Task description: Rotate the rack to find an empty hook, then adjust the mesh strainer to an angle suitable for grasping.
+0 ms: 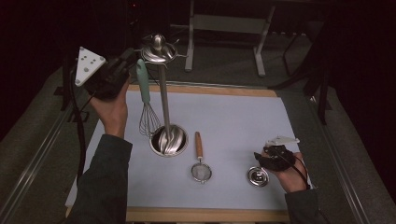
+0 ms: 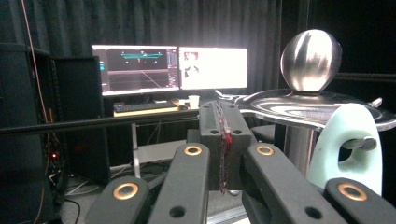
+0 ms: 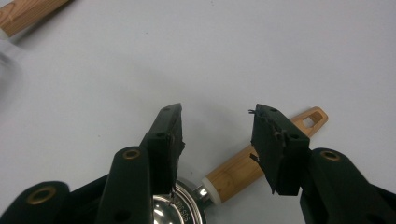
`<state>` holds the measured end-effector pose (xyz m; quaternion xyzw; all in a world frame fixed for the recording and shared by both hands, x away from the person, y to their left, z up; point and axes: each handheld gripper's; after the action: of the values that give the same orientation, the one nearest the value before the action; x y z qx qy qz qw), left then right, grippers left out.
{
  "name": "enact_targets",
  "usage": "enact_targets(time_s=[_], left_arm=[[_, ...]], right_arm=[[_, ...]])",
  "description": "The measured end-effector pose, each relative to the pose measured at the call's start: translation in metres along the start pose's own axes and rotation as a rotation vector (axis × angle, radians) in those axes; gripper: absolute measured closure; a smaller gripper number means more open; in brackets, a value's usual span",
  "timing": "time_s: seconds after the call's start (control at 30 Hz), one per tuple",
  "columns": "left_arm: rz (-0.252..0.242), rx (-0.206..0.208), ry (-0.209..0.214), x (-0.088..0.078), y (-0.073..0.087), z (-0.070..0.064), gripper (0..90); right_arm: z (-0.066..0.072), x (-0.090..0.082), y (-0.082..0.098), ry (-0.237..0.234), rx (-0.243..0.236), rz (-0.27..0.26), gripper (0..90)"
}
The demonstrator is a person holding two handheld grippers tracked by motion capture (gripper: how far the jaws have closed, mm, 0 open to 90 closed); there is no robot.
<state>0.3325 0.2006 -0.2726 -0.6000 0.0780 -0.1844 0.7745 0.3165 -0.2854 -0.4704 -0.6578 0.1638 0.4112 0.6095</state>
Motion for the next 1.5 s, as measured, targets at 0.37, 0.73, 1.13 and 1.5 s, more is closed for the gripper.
enact_targets(time_s=[0.37,0.73,1.13,1.5], left_arm=[[0.101,-0.014,0.011,-0.024,0.027,0.012,87.7],[0.334,-0.007,0.047,-0.036,0.101,0.007,82.1],[0.508,-0.074,0.062,-0.053,0.184,-0.014,76.2],[0.600,-0.165,0.110,-0.069,0.247,-0.046,67.7]], right_arm=[[-0.002,-0.001,0.001,0.001,0.006,-0.002,52.7],[0.003,0.003,0.001,-0.013,0.004,0.010,52.6],[0.012,0.006,-0.002,-0.053,-0.010,0.008,52.1],[0.049,0.023,-0.007,-0.149,-0.044,0.030,53.0]])
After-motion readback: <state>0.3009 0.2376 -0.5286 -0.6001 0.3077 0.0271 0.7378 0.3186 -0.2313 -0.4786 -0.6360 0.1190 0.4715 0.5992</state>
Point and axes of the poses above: each handheld gripper's, and its own axes: x roughly forward along the jaws, y roughly out of its underside, z roughly to its left, and after that the axes turned 15 degrees about x, right-handed
